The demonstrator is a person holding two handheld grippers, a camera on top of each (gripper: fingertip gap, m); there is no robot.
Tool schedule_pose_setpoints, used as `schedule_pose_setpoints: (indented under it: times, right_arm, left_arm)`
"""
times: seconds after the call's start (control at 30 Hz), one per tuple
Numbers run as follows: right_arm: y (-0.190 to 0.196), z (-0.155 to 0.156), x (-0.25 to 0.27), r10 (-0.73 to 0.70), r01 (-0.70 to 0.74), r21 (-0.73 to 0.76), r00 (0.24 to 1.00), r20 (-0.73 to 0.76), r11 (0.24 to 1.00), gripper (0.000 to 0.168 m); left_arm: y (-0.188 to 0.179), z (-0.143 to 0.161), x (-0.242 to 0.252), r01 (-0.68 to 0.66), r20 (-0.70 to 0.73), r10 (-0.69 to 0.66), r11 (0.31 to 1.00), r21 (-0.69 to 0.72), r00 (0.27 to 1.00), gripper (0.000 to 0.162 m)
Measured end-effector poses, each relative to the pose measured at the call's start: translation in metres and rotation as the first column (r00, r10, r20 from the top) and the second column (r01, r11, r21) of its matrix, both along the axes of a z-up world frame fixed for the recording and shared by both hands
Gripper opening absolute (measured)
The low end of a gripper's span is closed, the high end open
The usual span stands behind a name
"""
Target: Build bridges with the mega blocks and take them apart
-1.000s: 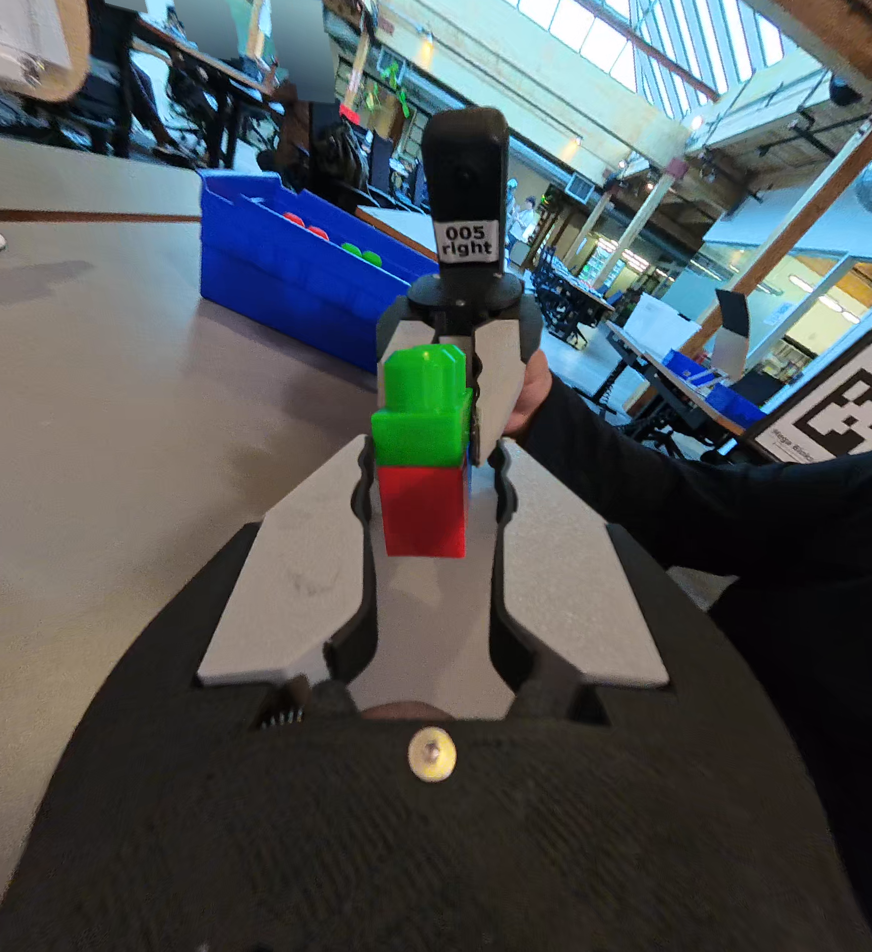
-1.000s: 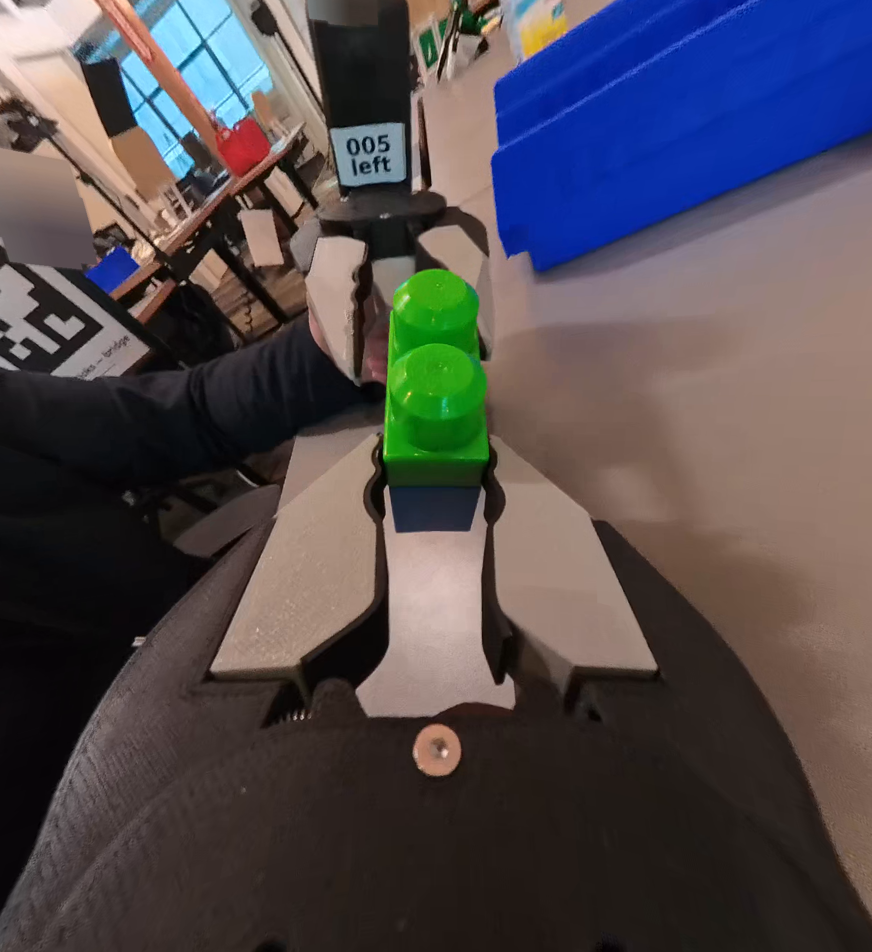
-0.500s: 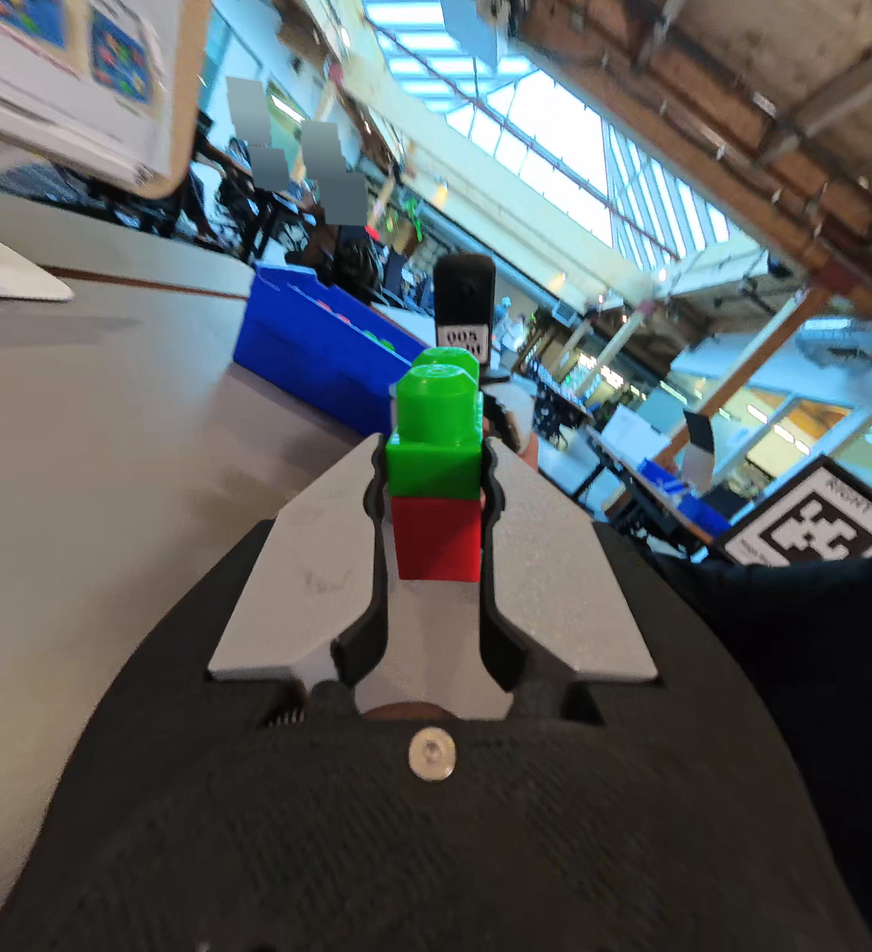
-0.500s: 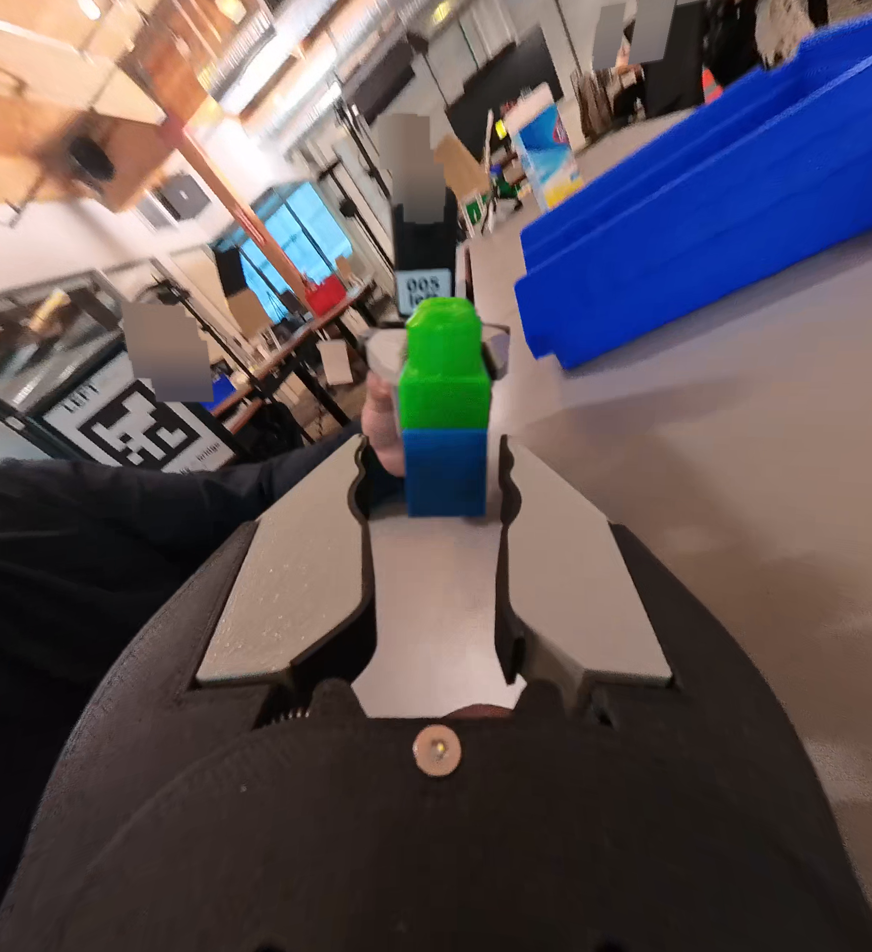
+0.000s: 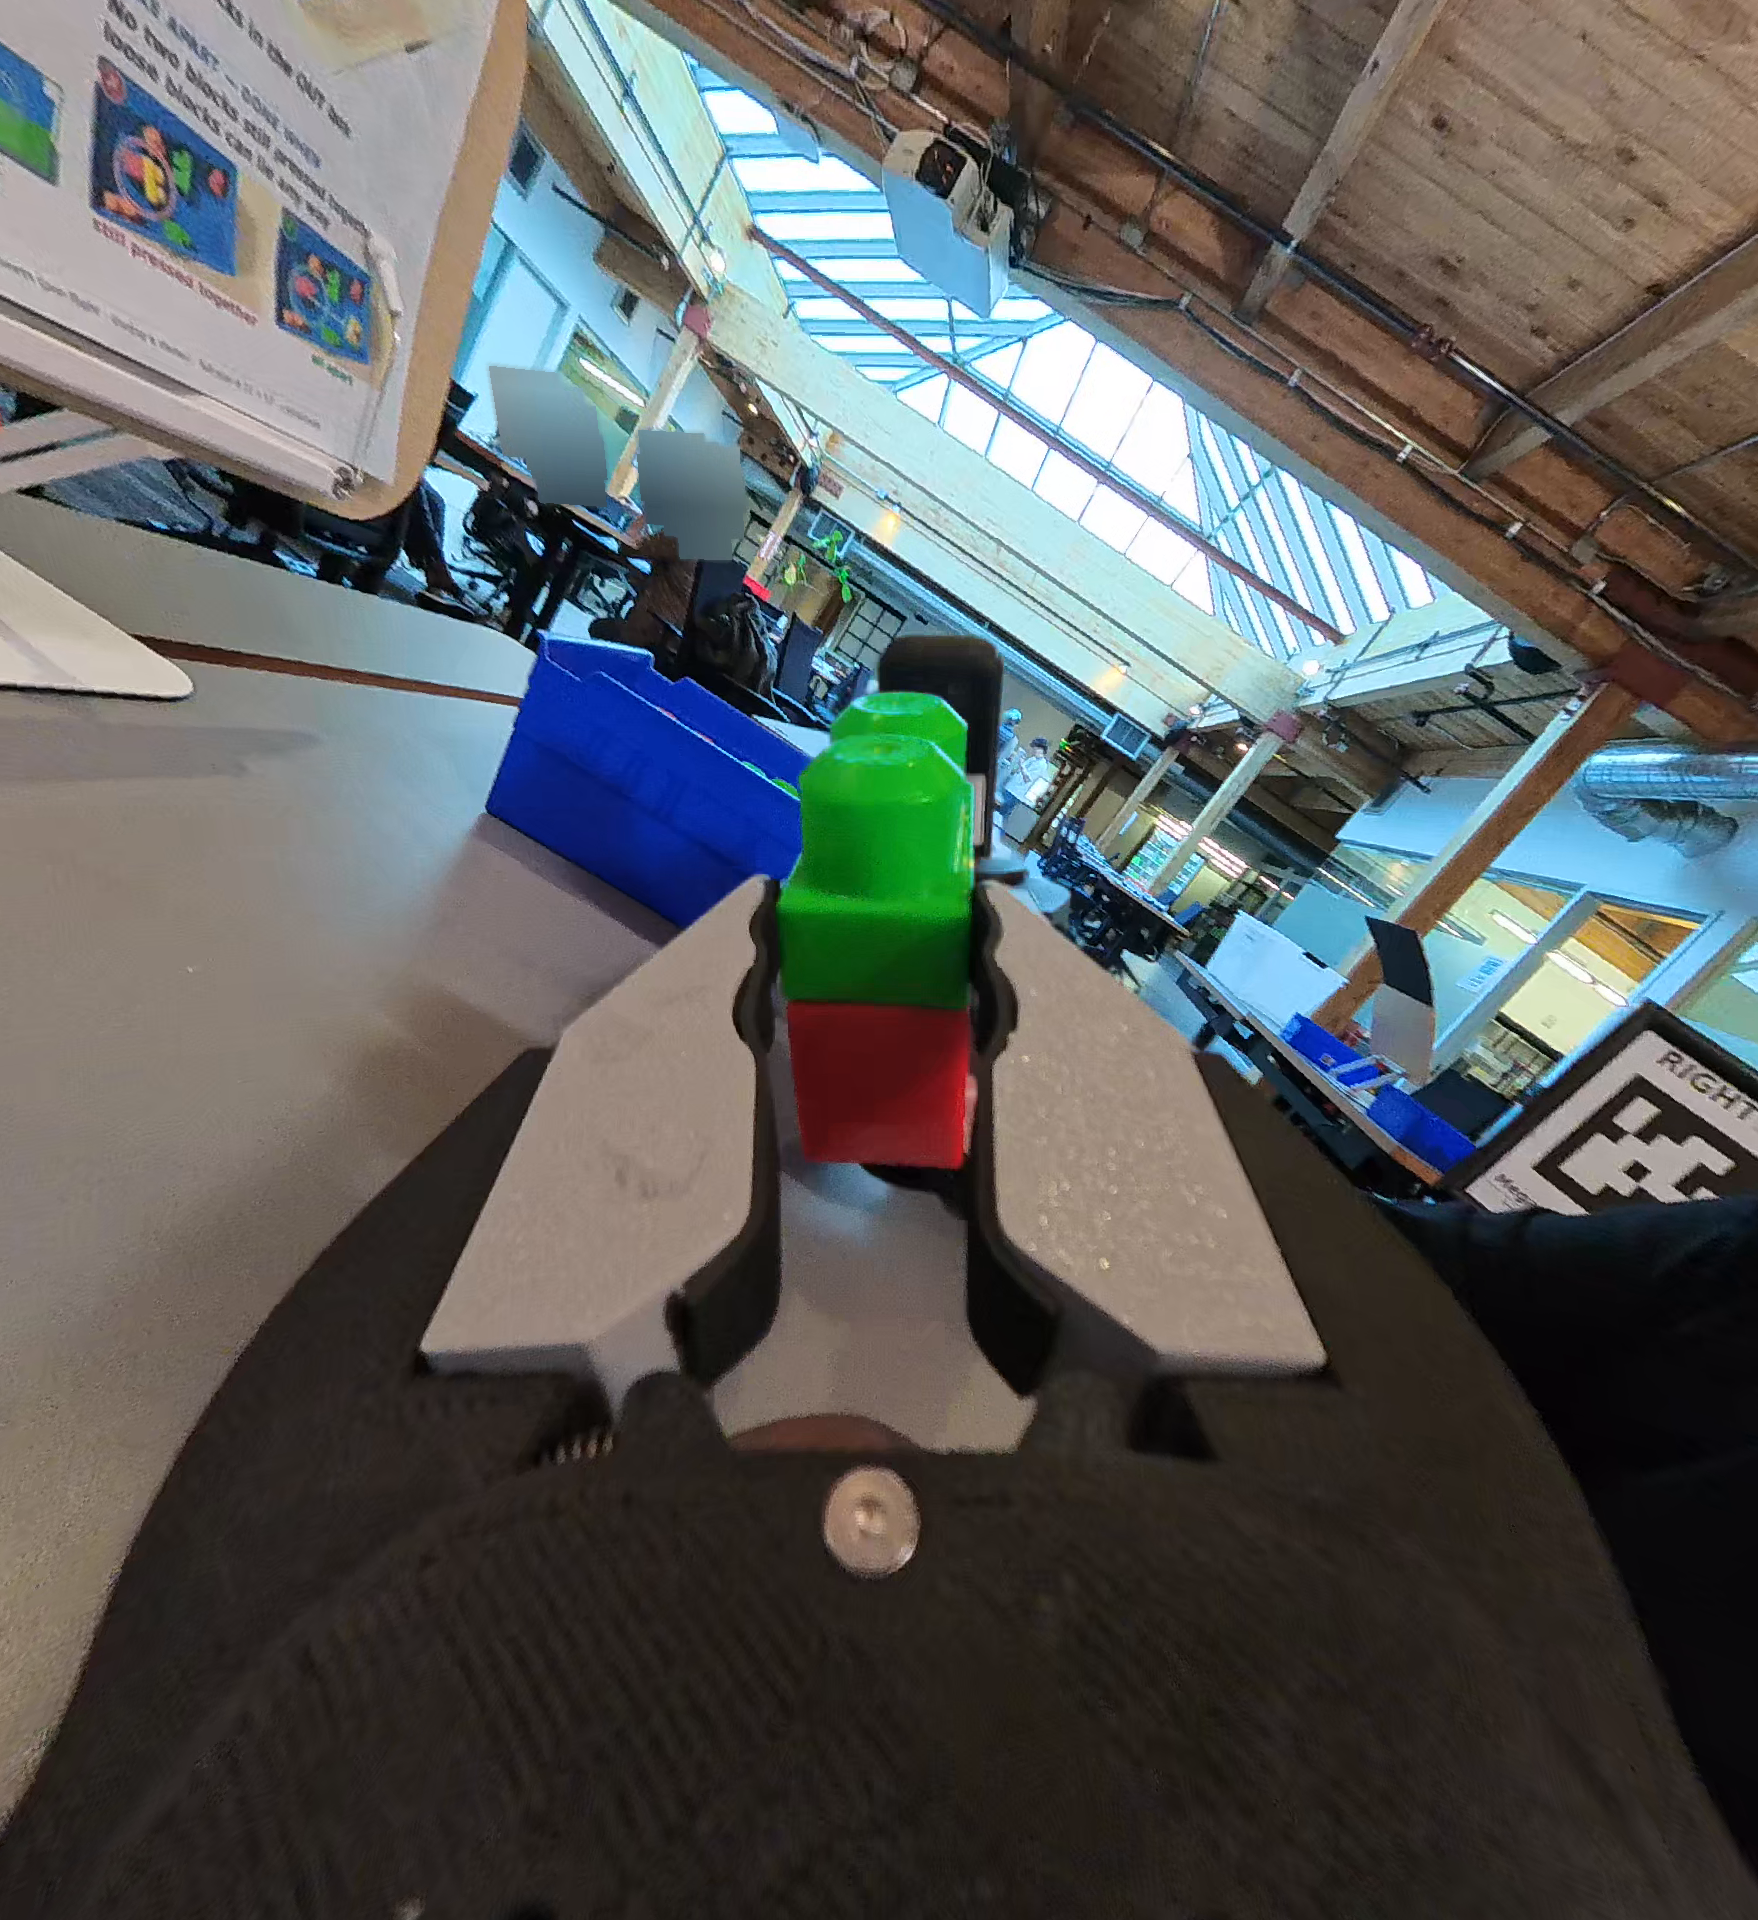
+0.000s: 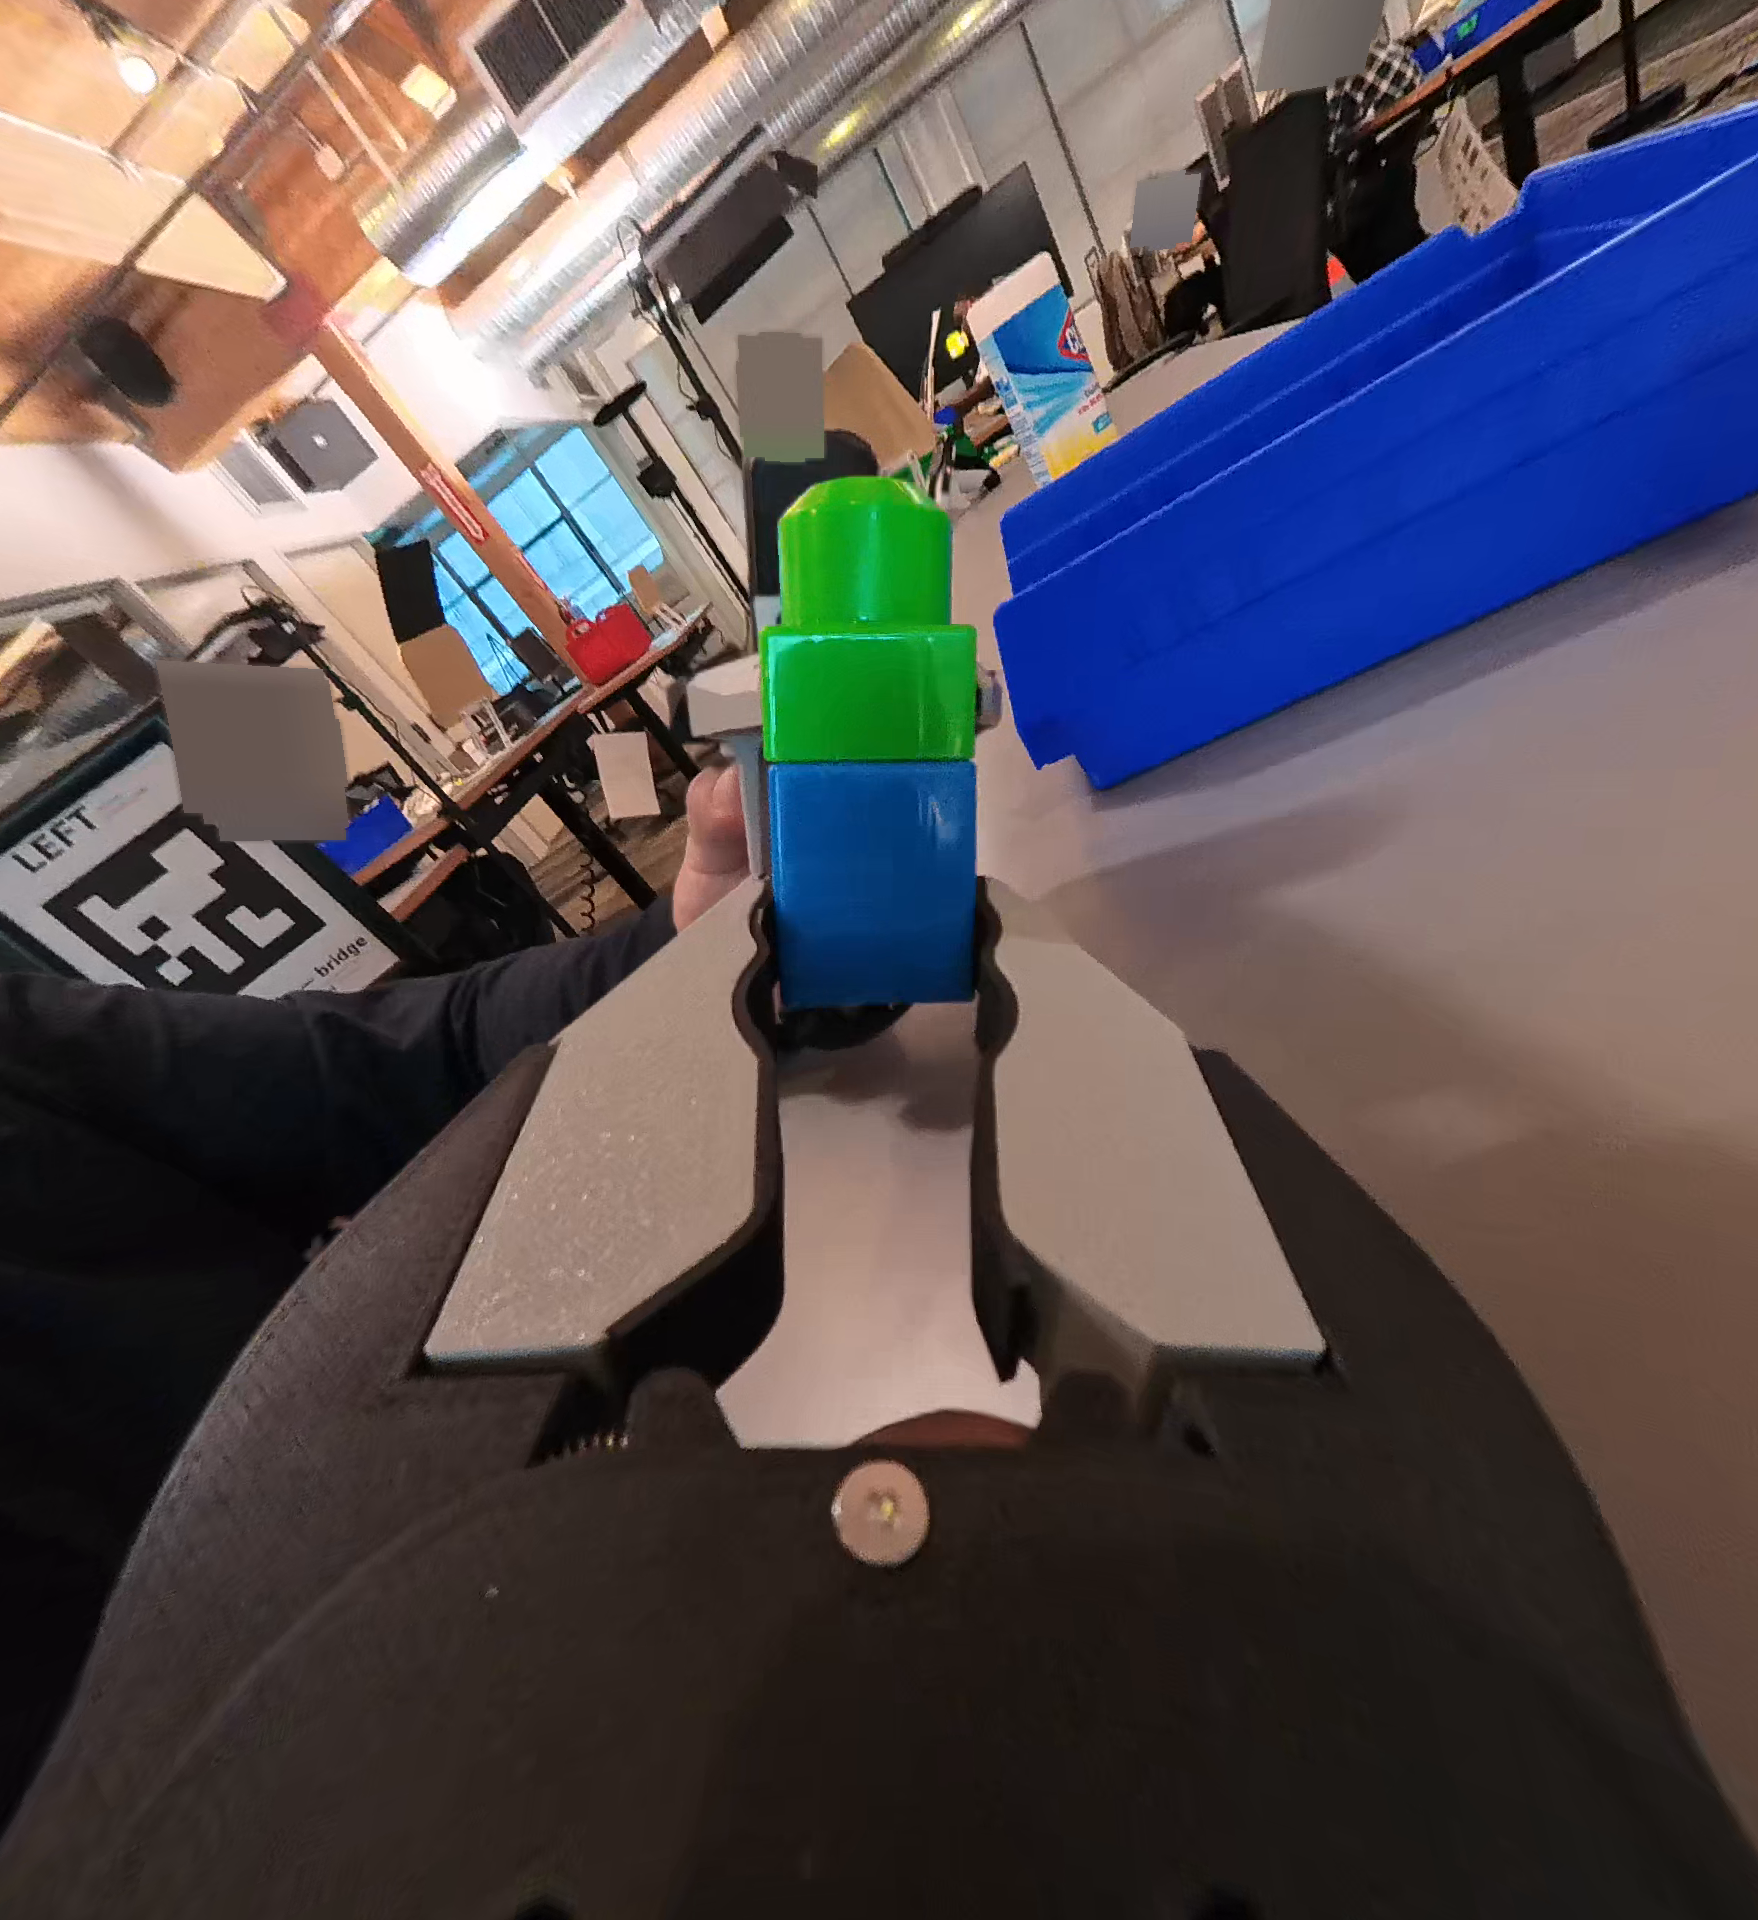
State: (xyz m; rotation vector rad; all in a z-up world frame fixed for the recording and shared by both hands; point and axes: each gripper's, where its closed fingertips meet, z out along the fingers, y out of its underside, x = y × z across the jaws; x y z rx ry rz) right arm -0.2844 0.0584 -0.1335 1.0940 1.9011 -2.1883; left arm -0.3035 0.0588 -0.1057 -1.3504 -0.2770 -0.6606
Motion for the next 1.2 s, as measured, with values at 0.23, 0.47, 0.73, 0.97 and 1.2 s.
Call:
schedule_pose_setpoints:
  times: [0.23,0.47,0.73,0.97,1.2]
  right_arm:
    - [0.012,-0.009,0.026,0.121,-0.129,0.143,0.991,0.066,0.981,0.033]
    - [0.009,-0.038,0.043,0.179,-0.215,0.349,0.975,0.133,0.912,0.033]
    - [0.002,-0.062,0.052,0.205,-0.26,0.49,0.965,0.164,0.832,0.033]
    - [0.001,-0.066,0.052,0.206,-0.269,0.497,0.962,0.179,0.825,0.033]
    - [0.001,-0.064,0.053,0.211,-0.272,0.487,0.961,0.179,0.83,0.033]
  left_arm:
    - [-0.005,-0.013,0.023,0.146,-0.121,-0.164,0.979,-0.145,0.979,0.041]
    - [-0.012,-0.043,0.039,0.195,-0.243,-0.286,0.92,-0.34,0.927,0.057]
    - [-0.004,-0.074,0.062,0.254,-0.239,-0.394,0.851,-0.46,0.887,0.041]
    - [-0.002,-0.078,0.063,0.237,-0.259,-0.39,0.85,-0.471,0.884,0.033]
    - [-0.003,-0.068,0.063,0.276,-0.205,-0.386,0.865,-0.42,0.899,0.035]
